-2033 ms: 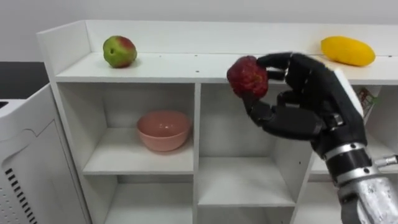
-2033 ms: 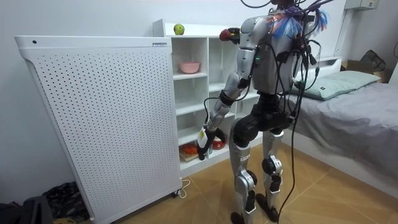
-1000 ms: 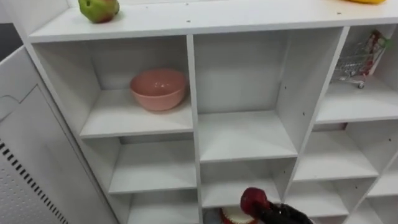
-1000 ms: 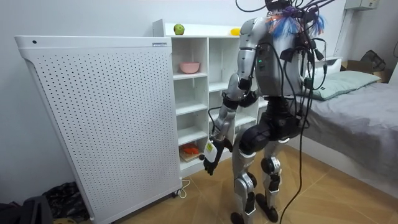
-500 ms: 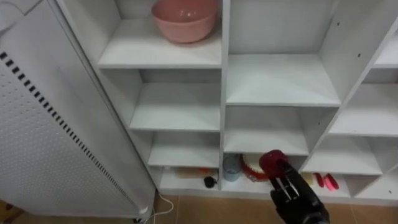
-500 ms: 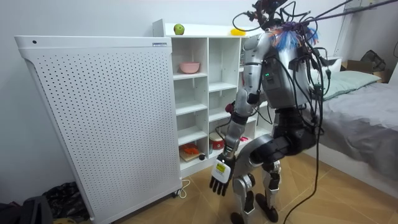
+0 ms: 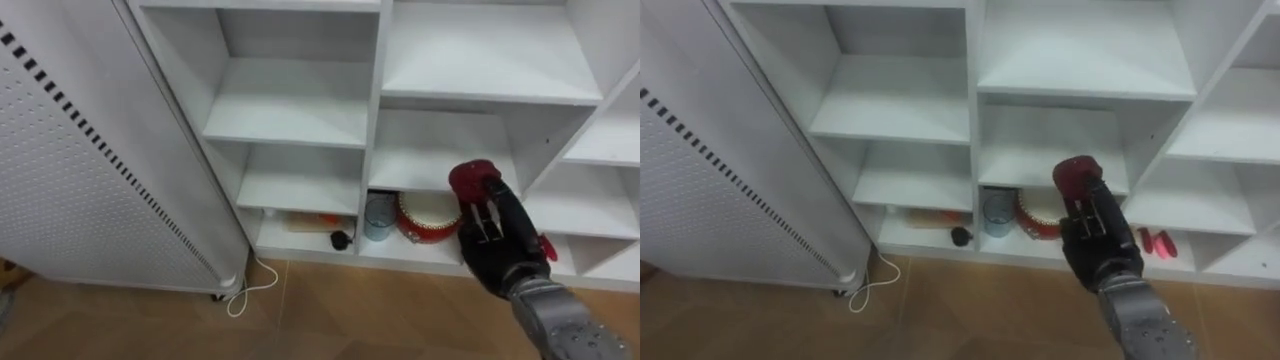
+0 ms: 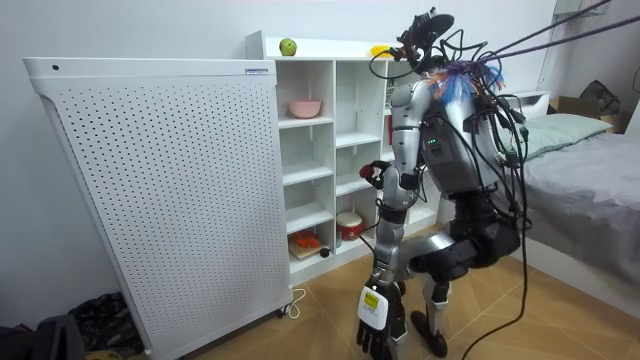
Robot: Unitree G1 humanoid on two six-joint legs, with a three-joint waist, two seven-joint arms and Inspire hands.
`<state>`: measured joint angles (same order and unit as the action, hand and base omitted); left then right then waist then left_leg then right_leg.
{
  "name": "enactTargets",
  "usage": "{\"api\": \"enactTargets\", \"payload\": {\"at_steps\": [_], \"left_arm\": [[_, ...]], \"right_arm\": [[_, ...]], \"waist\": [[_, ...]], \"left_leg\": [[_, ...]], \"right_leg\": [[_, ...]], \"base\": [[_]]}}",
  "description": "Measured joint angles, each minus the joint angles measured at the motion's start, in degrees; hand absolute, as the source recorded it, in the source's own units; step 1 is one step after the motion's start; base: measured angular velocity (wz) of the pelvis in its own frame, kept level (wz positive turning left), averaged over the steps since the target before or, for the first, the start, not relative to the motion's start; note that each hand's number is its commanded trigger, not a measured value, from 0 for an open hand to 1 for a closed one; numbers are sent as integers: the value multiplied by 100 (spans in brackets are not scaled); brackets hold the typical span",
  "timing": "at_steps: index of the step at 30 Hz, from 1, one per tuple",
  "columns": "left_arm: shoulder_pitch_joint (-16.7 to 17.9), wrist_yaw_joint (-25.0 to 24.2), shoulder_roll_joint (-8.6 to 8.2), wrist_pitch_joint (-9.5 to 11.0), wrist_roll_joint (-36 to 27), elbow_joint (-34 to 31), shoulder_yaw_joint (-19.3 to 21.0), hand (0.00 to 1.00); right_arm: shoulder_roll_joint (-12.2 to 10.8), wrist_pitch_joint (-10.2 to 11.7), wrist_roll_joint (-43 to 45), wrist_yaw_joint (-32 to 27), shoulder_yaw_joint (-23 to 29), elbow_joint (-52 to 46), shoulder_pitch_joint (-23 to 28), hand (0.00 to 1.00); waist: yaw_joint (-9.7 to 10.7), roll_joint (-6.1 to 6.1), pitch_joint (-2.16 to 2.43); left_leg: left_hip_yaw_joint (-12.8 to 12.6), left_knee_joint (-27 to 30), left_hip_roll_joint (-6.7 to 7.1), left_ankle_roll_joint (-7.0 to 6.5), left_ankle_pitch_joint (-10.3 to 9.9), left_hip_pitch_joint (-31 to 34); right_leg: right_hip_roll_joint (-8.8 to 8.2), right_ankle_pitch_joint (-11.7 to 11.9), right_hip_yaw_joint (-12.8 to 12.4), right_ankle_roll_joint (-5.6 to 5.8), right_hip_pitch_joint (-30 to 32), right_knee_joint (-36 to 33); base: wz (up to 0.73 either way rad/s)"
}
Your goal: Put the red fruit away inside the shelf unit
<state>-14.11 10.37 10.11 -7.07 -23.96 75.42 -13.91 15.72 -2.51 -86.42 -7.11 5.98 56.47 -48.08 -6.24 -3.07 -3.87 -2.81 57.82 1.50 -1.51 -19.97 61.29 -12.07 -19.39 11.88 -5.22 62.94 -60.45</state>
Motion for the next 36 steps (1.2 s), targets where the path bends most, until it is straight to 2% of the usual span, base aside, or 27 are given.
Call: {"api": "enactTargets", "payload": {"at_steps": [6, 8, 11, 17, 18, 19, 27, 29, 36], "left_arm": [[16, 80, 15, -4, 337, 4, -204, 0], [16, 68, 6, -9, 504, 3, -201, 0], [15, 67, 4, -15, 611, 12, -201, 0], [24, 68, 3, -24, 614, 17, -201, 0], [24, 68, 3, -24, 615, 17, -200, 0], [24, 69, 3, -24, 615, 17, -200, 0], [28, 64, 3, -34, 601, 18, -237, 0], [27, 63, -2, -44, 569, 18, -420, 0], [33, 63, -46, -160, 603, 20, -557, 0]], "right_arm": [[181, 180, 8, -164, 36, -140, -354, 100], [226, 291, 8, -252, 120, -162, -488, 100], [281, 407, 6, -426, 218, -352, -550, 100], [293, 446, 27, -835, 218, -351, -628, 100], [293, 446, 27, -870, 218, -351, -628, 32], [293, 448, 27, -931, 218, -351, -629, 0], [292, 527, 27, -1176, 217, -353, -655, 0], [292, 559, 31, -1328, 217, -355, -691, 0], [291, 559, 36, -1555, 214, -345, -775, 0]], "waist": [[99, -5, 1], [141, -32, 17], [140, -33, 18], [140, -33, 18], [140, -33, 18], [140, -33, 18], [119, -32, 18], [126, -32, 18], [121, -32, 18]], "left_leg": [[-7, 166, -88, -34, -44, 163], [-11, 204, -120, -44, -48, 262], [-11, 244, -106, -49, -51, 346], [-10, 259, -102, -50, -51, 345], [-10, 259, -102, -51, -52, 345], [-8, 259, -102, -51, -52, 346], [-21, 285, -105, -42, -59, 339], [-27, 278, -76, -42, -59, 335], [-36, 274, -77, -26, -49, 261]], "right_leg": [[4, -22, 76, -1, 83, -58], [-7, -22, 84, -1, 171, -87], [-34, -24, 86, -6, 257, -133], [-34, -26, 77, -10, 262, -142], [-34, -27, 76, -9, 263, -142], [-35, -27, 75, -9, 265, -142], [17, -27, 31, -9, 280, -169], [15, -29, -3, -9, 311, -204], [12, -33, -29, -20, 262, -223]], "base": [[-1], [4], [0], [0], [0], [0], [0], [0], [0]]}}
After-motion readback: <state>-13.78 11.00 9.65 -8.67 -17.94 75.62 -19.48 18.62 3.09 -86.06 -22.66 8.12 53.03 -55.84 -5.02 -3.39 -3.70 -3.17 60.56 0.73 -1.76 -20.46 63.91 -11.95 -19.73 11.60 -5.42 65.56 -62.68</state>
